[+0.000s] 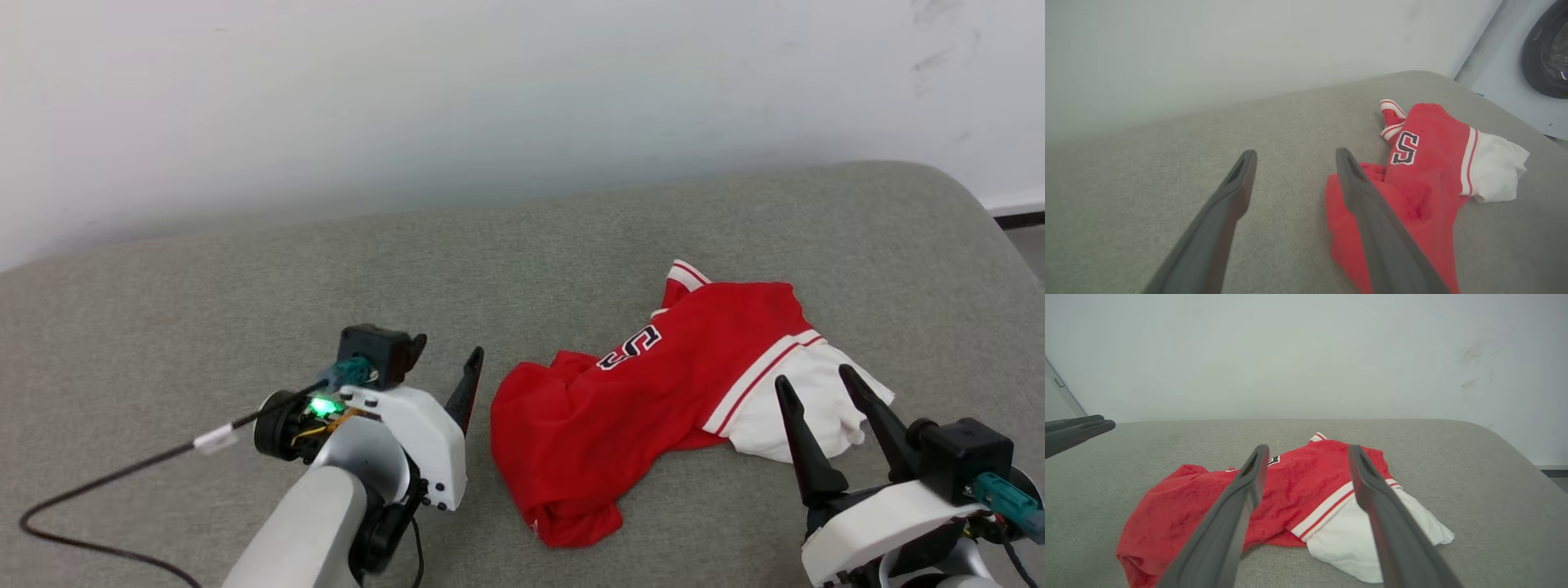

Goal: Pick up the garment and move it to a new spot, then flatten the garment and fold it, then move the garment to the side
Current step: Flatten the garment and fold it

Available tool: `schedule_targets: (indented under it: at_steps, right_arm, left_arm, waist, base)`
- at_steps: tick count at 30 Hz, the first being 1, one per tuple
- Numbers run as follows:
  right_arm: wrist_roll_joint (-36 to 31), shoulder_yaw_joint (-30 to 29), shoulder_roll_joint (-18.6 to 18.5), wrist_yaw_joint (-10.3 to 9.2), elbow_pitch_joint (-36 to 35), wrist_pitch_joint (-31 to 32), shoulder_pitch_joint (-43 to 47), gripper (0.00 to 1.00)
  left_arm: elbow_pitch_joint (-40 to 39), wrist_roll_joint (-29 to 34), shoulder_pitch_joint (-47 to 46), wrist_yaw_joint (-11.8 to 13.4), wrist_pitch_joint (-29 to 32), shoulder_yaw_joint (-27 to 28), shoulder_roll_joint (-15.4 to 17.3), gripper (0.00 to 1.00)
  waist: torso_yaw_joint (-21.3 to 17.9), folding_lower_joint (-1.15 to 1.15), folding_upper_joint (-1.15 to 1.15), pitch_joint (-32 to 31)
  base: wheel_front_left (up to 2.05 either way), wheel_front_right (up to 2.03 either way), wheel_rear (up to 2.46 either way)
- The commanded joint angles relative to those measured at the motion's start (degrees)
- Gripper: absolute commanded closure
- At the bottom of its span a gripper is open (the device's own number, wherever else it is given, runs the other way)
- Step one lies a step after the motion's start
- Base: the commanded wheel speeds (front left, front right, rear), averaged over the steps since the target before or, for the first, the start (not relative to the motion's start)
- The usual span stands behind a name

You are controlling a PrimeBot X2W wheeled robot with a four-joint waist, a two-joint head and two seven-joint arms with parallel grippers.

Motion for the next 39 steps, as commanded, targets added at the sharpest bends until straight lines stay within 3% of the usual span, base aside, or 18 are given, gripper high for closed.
schedule_targets:
  at_steps: [1, 10, 17, 18, 19, 20, 23, 28, 32, 39]
  right_arm:
    - [0.08, 0.24, 0.26, -0.02, -0.23, -0.38, -0.74, 0.00]
    - [0.95, 1.86, 0.78, -0.02, 1.89, -1.59, -2.67, 0.00]
    - [1.25, 2.77, 0.90, -0.02, 3.04, -4.14, -4.10, 0.00]
    - [1.27, 2.92, 0.89, -0.02, 3.33, -4.27, -4.14, 0.00]
    - [1.28, 3.10, 0.89, -0.02, 3.56, -4.55, -4.32, 0.00]
    - [1.32, 3.22, 0.88, -0.02, 3.73, -4.63, -4.54, 0.00]
    - [1.40, 3.03, 0.72, -0.02, 4.14, -4.84, -4.86, 0.00]
    - [1.02, 2.10, 0.13, -0.02, 4.34, -4.52, -4.23, 0.00]
    - [0.86, 0.83, -0.42, -0.02, 3.78, -3.79, -3.00, 0.00]
    - [0.27, -0.58, -0.35, -0.02, 1.80, -2.23, 0.07, 0.00]
  left_arm:
    - [1.57, -0.43, -2.09, -1.30, 3.25, -0.98, 0.29, 0.00]
    - [11.42, -4.36, -8.71, -7.01, 24.70, -5.30, 2.71, 0.00]
    - [15.01, -7.06, -9.20, -8.50, 36.50, -8.52, 3.86, 0.00]
    - [15.63, -7.50, -8.70, -8.66, 37.85, -9.08, 3.81, 0.18]
    - [16.14, -8.09, -8.08, -8.89, 39.09, -9.55, 3.64, 0.71]
    - [16.34, -8.73, -7.56, -9.08, 39.61, -9.79, 3.36, 1.00]
    - [15.80, -8.75, -7.41, -9.04, 38.62, -9.96, 3.40, 1.00]
    - [12.35, -5.87, -9.98, -7.69, 30.32, -8.30, 4.93, 1.00]
    - [8.14, -4.41, -9.44, -5.82, 24.25, -6.82, 5.92, 1.00]
    - [-2.02, -4.80, -1.27, -0.96, 20.23, -3.45, 9.55, 1.00]
  waist:
    - [-1.63, 0.01, 0.00, 1.15]
    - [-7.37, 0.01, 0.00, 4.81]
    - [-9.44, 0.01, 0.00, 6.85]
    - [-9.60, 0.01, 0.00, 6.86]
    - [-9.72, 0.01, 0.00, 6.81]
    - [-9.82, 0.01, 0.00, 6.76]
    - [-9.53, 0.01, 0.00, 6.35]
    - [-7.44, 0.01, 0.00, 4.55]
    - [-4.53, 0.01, 0.00, 2.29]
    - [1.23, 0.01, 0.00, -1.50]
  base:
    - [0.00, 0.00, 0.00]
    - [0.00, 0.00, 0.00]
    - [0.00, 0.00, 0.00]
    - [0.00, 0.00, 0.00]
    - [0.00, 0.00, 0.00]
    - [0.00, 0.00, 0.00]
    - [0.00, 0.00, 0.00]
    - [0.00, 0.00, 0.00]
    - [0.00, 0.00, 0.00]
    - [0.00, 0.00, 0.00]
